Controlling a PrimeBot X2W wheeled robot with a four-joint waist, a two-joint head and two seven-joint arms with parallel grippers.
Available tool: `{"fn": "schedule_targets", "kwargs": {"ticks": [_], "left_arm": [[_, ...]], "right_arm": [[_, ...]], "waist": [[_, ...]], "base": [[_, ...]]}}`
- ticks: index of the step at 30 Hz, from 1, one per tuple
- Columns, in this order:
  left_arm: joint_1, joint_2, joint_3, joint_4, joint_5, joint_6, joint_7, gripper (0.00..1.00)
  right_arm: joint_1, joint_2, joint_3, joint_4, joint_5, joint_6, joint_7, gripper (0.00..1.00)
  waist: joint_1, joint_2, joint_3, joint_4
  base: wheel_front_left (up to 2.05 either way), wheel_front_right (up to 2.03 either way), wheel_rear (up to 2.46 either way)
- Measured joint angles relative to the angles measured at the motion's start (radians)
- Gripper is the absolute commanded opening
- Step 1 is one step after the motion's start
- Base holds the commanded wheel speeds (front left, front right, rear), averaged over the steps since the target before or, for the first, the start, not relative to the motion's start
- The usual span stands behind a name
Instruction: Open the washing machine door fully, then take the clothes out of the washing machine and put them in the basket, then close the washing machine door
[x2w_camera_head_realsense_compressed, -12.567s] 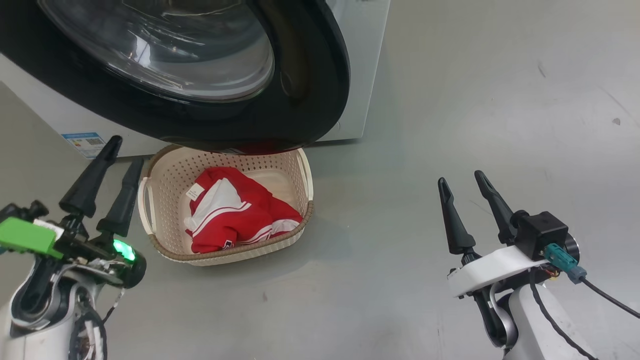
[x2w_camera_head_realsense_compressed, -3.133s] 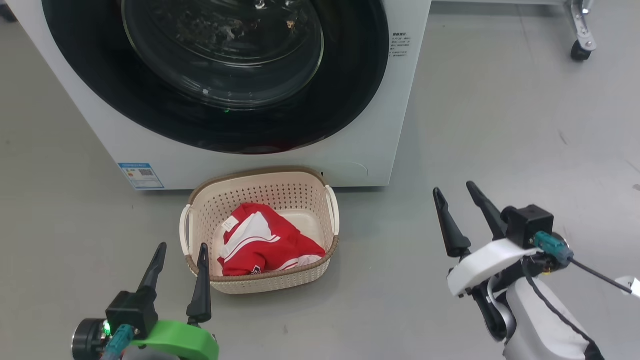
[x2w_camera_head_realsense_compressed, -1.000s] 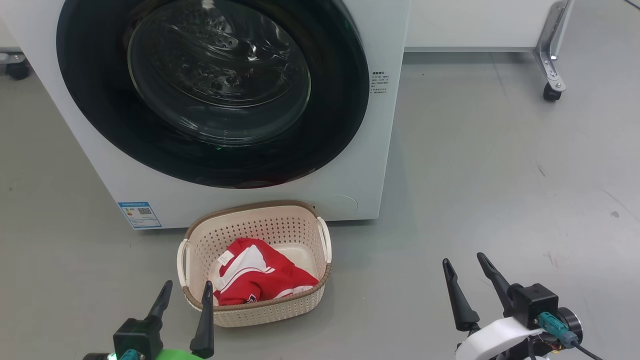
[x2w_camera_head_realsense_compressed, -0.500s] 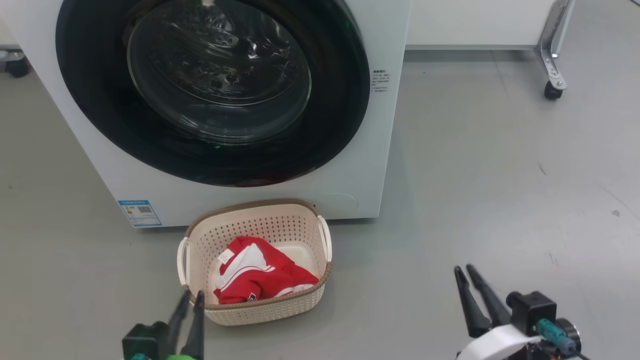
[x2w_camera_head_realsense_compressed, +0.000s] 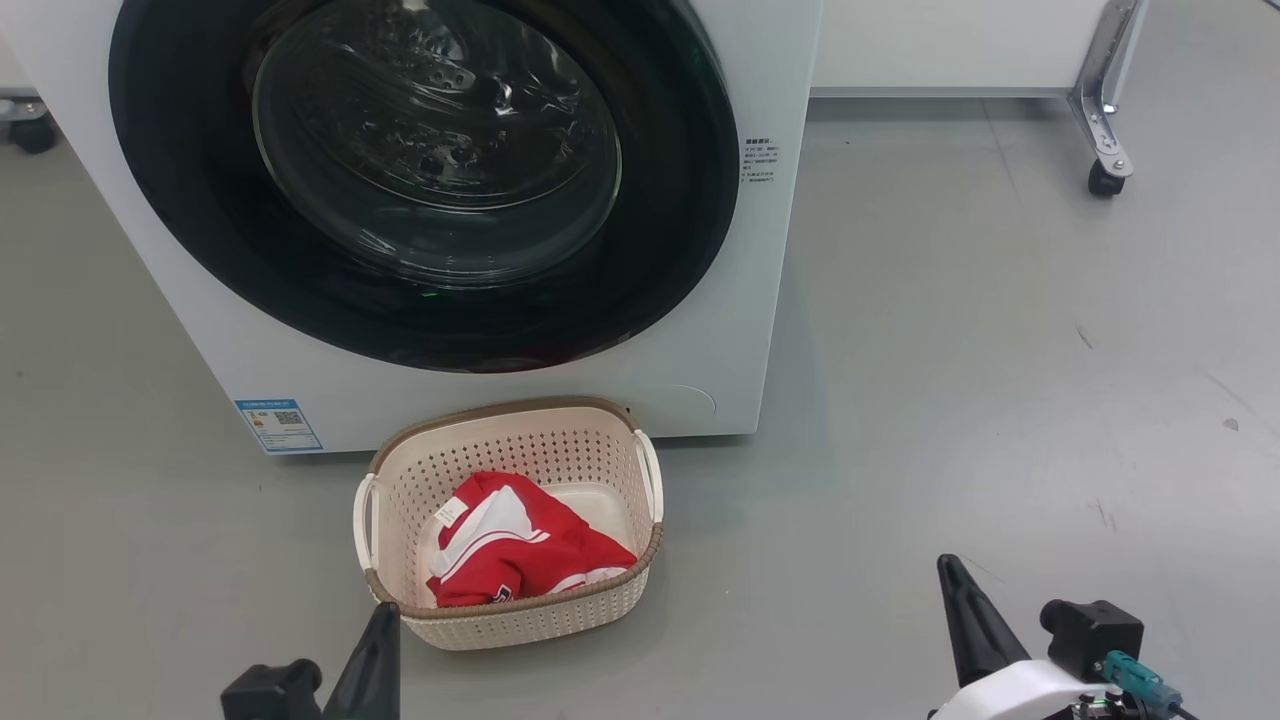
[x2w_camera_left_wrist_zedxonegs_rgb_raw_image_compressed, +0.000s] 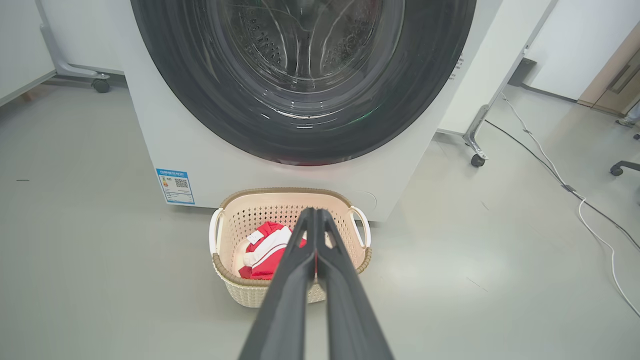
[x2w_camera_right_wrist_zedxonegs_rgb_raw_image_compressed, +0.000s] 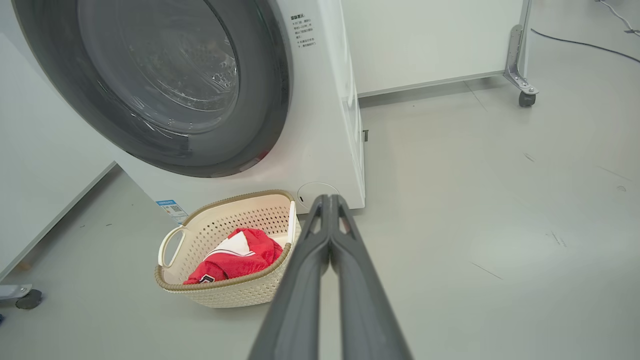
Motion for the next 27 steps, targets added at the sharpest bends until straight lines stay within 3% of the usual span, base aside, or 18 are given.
{"fn": "schedule_targets", "kwargs": {"ticks": [27], "left_arm": [[-0.024,-0.001,0.083,0.013,-0.351,-0.054,0.044,0.00]], "right_arm": [[-0.020,0.004,-0.099,-0.016,0.349,0.026,0.092,0.00]], "waist": [[0.0000,0.0000,0.004,-0.003]], "base": [[0.00,0.00,0.00]]}}
